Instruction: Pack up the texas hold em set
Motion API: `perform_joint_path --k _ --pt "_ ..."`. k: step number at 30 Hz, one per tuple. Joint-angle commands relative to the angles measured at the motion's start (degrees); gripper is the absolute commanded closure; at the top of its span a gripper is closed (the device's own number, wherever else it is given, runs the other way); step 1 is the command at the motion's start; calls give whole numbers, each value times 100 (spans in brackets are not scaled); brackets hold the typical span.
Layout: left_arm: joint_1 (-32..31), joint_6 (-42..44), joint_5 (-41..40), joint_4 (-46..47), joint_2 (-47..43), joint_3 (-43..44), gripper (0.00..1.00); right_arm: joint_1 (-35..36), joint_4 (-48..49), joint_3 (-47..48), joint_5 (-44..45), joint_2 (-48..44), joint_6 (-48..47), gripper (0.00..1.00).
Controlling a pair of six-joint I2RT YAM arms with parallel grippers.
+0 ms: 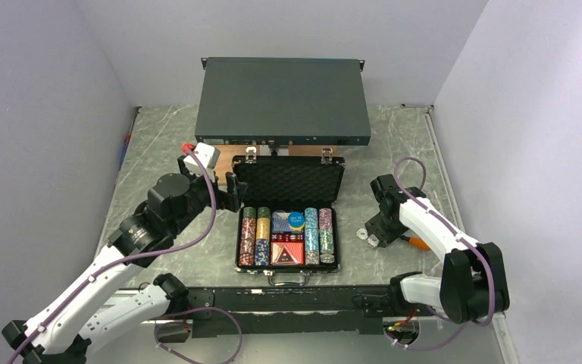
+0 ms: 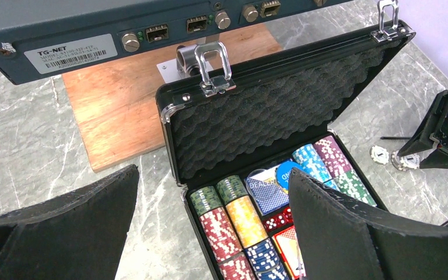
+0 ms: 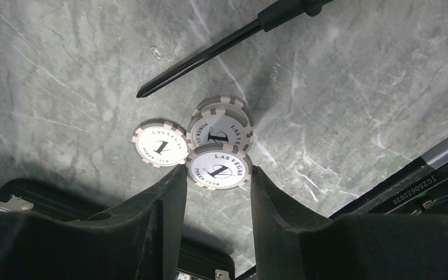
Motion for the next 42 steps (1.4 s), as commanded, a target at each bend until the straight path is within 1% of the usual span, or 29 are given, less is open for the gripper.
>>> perform_joint_path --k 1,12,17,21,26,31,33,37,39,42 --pt "21 11 67 189 10 55 1 -83 144 -56 169 107 -270 77" --pt "24 15 86 185 34 54 1 -300 461 -222 190 181 -601 72" --pt "21 20 67 185 15 51 1 -325 529 -178 169 286 -731 65" --pt "22 23 62 184 8 53 1 -320 531 -133 172 281 -767 62" --pt "24 14 73 185 3 55 1 -332 521 -45 183 260 -843 48" --pt "20 11 103 177 11 61 1 -325 719 -35 -85 157 -1026 35" --pt "20 14 109 172 12 63 1 -291 739 -32 -207 114 -1013 32" --pt "19 1 111 177 -9 57 1 105 740 78 -439 91 -772 30" --pt "27 3 116 181 -5 61 1 505 748 228 -461 204 -577 30" --pt "20 6 107 167 -10 64 1 803 766 486 -373 500 -420 30"
